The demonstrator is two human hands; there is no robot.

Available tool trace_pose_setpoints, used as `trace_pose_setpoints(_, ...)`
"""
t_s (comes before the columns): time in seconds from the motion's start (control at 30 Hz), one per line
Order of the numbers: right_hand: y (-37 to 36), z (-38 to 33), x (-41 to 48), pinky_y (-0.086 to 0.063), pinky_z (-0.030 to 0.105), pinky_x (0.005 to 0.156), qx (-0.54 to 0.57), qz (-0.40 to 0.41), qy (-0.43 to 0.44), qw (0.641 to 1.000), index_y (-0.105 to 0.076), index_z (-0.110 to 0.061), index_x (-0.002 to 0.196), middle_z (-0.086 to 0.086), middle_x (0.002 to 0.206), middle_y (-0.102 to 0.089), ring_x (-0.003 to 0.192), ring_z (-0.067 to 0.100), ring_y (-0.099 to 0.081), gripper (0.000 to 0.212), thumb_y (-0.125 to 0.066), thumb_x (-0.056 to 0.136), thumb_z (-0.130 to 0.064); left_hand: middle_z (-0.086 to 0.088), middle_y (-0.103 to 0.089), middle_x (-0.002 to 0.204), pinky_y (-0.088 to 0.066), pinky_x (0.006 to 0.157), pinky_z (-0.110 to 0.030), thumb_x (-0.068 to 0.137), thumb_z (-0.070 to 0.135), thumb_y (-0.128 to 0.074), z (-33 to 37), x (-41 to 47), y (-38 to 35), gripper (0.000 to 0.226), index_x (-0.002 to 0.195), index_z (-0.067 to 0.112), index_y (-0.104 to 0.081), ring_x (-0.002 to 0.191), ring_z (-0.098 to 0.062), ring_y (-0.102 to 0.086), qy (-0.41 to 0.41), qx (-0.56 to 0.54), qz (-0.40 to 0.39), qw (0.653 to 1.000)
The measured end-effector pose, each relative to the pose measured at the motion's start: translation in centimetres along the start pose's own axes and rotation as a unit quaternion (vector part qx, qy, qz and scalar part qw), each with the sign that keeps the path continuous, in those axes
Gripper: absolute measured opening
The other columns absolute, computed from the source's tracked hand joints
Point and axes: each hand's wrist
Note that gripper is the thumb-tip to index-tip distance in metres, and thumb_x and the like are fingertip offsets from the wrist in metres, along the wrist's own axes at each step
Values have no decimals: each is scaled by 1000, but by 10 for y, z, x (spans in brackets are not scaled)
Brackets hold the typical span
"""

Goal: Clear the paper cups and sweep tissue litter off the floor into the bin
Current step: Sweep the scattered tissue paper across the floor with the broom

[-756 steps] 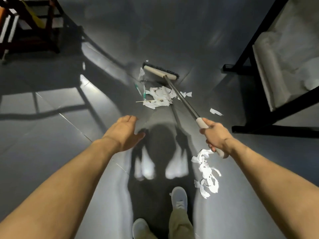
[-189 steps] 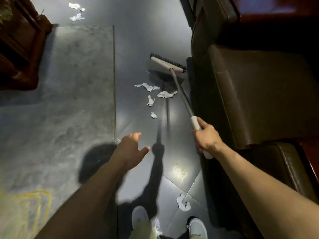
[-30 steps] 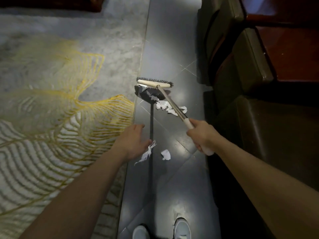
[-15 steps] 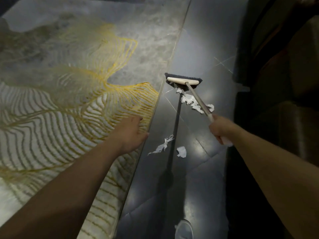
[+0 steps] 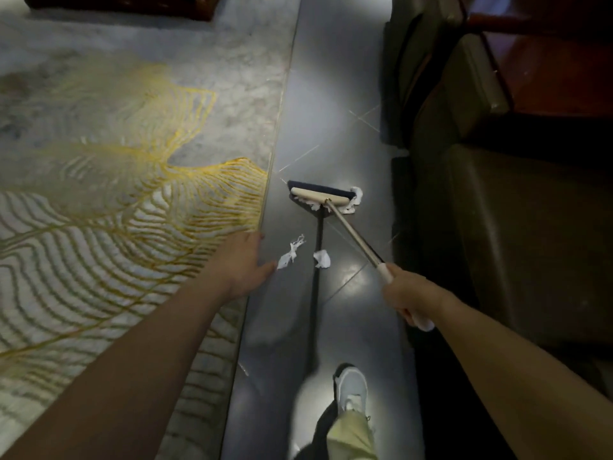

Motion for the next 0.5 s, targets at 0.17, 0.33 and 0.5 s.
trace_pose_setpoints(0.17,-71,45,-111,-40,22,44,54,-7,-30,998,-40,-31,130,9,95,-49,66,15,-47,31,-36,100,-23,-13,-36,145,-25,108,-30,93,36,-52,-17,-97,-20,60,143,10,-31,134,-28,-33,-19,31,-36,999)
trace_pose_setpoints(0.33,-107,76,-185,-39,22,41,175,16,-36,984,-41,-32,141,12,78,-52,53,14,-44,42,-41,101,-18,-13,-40,142,-29,109,-32,91,38,-55,-20,-156,-44,63,142,9,-33,132,-28,-35,-37,25,-58,997)
trace_pose_setpoints(0.5,-105,94,-203,-35,20,33,227,38,-24,973,-35,-27,146,9,64,-48,41,13,-40,53,-48,97,-12,-15,-41,142,-26,110,-31,90,36,-57,-17,-181,-60,65,142,5,-34,133,-28,-36,-55,3,-44,998)
Point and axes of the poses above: each hand's wrist, its own x-axis towards the middle knuckle, its own y-axis out of the back of the hand, z = x × y
